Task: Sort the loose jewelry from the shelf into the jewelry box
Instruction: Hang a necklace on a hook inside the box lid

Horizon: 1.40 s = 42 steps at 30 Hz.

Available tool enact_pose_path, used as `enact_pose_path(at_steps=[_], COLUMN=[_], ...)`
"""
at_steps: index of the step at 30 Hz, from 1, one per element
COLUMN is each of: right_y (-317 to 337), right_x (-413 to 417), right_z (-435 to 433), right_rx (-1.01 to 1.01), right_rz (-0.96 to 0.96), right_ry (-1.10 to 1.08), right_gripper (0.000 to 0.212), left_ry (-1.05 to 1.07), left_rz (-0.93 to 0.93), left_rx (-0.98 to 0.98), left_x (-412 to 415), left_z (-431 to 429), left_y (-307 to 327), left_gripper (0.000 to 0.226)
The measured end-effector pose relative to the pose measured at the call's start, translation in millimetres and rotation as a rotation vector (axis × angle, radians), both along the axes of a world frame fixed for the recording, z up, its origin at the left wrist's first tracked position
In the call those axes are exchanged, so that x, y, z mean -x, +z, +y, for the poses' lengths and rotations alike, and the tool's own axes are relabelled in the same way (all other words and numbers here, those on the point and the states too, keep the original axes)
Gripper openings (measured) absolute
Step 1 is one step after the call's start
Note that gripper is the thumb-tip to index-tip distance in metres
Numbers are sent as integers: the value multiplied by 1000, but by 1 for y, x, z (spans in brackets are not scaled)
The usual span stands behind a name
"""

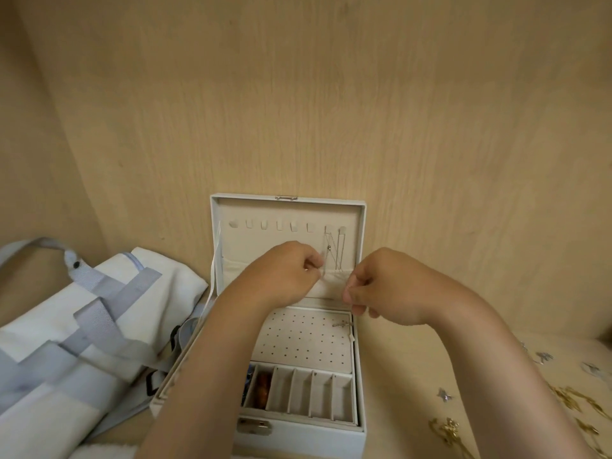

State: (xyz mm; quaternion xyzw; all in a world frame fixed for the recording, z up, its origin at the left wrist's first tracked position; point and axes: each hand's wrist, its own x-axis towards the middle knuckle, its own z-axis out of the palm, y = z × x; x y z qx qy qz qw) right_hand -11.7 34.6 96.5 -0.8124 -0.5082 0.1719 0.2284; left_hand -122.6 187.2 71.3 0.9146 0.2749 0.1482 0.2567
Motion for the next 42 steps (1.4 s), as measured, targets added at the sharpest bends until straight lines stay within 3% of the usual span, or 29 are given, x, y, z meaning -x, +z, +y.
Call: enact_pose_path(at_steps=[2,7,10,17,20,25,28,33,36,38,42], right_y=[1,4,8,21,17,-11,-24,-20,-14,-15,-39], right_x=[1,10,9,2,-3,-2,-2,-4,-4,-1,8], right_z=[0,12,22,50,58,62,60,53,43,36,37], right_rx=[-105,-423,-547,-630,-600,-409,-288,-457,-583,-472,-79], right_rz=[97,387,414,316,200,-153,-211,-114,-148,-222,-426], right_ry=[-19,-38,-87,-77,-73,-34,21,9,-41,-119,-263], right_gripper=[18,16,15,19,20,16,22,33,21,7,42], left_ry=[22,26,21,8,-12,-33,-40,-39,-34,-26,-21], left_rz=[70,193,281,185,154,119,103,90,78,69,77], left_rx=[-105,-144,-186,-53,12,30,33,-6,-9,-4,-10], left_x=[3,4,2,7,10,11,11,8,7,6,4], left_z=[1,-3,-8,1,3,5,7,10,12,13,12], left_y=[0,-2,-2,1,1,1,0,-5,-7,-8,-7], left_gripper=[30,37,35,21,17,15,10,5,9,8,10])
